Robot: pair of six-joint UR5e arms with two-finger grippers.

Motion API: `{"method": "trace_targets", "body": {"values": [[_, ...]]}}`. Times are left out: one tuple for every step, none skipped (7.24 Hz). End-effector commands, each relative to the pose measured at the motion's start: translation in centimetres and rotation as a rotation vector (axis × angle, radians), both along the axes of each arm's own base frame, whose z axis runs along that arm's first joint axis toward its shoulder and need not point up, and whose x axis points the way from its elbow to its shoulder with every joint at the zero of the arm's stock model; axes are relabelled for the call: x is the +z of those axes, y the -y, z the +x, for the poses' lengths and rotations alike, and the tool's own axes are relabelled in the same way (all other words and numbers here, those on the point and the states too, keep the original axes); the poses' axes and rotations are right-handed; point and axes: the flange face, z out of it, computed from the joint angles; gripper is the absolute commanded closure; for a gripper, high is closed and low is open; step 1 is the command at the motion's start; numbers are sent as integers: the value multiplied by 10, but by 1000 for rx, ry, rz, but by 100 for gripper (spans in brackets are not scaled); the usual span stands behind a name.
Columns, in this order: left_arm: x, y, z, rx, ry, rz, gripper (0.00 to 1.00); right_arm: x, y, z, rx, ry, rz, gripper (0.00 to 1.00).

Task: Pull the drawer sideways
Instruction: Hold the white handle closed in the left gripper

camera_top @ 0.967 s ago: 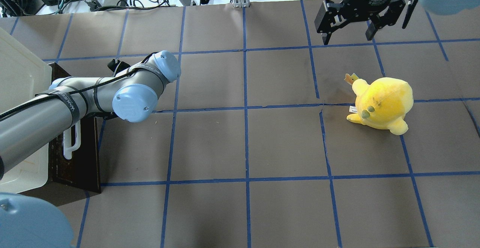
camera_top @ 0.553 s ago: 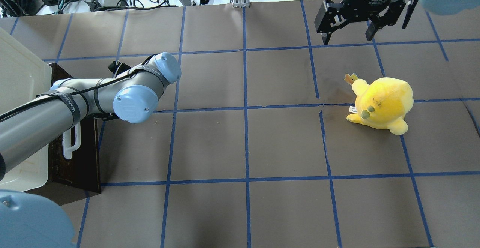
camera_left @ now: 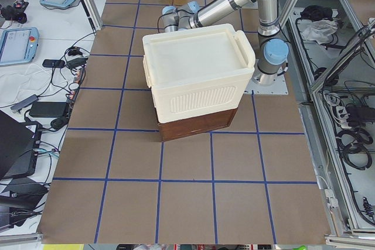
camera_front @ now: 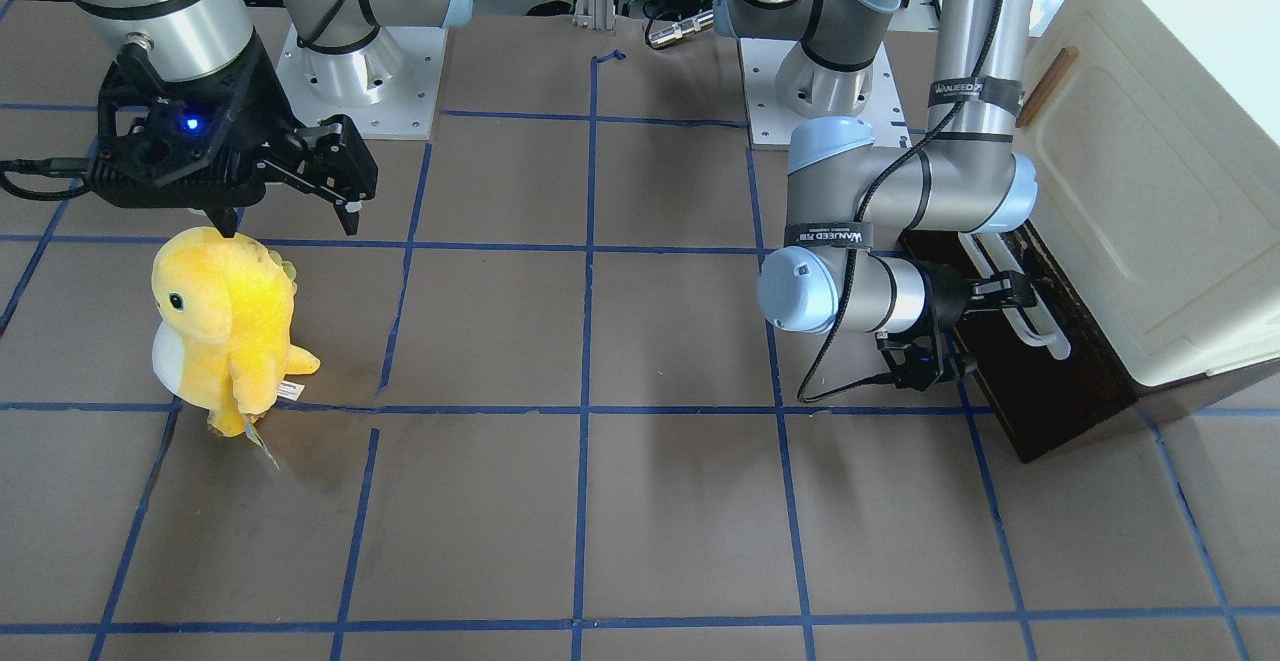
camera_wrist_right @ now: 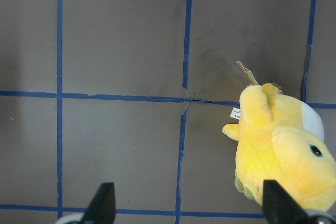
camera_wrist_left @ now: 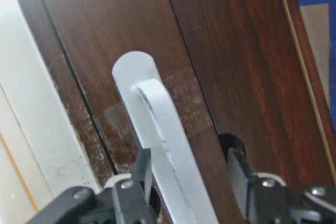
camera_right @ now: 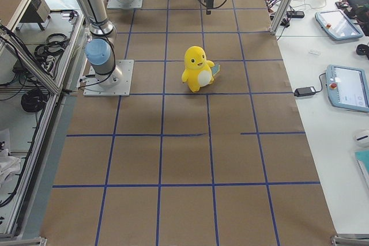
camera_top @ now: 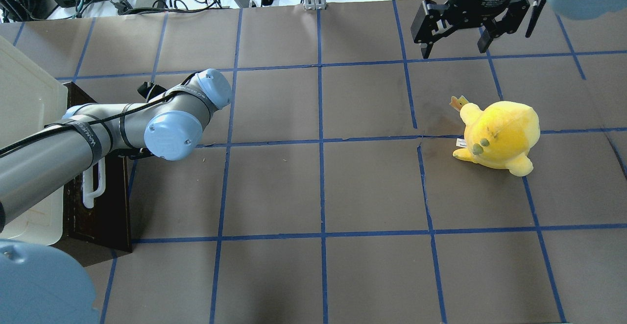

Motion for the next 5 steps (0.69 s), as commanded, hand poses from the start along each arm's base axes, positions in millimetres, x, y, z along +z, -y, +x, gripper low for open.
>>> {"method": "trace_targets", "body": {"values": [[2,-1,3,1,6,2,44,0,0,0,0,0,0,0],[-2,-1,3,4,2,7,44,0,0,0,0,0,0,0],[0,-1,2,2,0,7,44,0,0,0,2,0,0,0],[3,-2,-3,-8,0,2,44,0,0,0,0,0,0,0],[4,-3,-5,-13,0,2,44,0,0,0,0,0,0,0]]}}
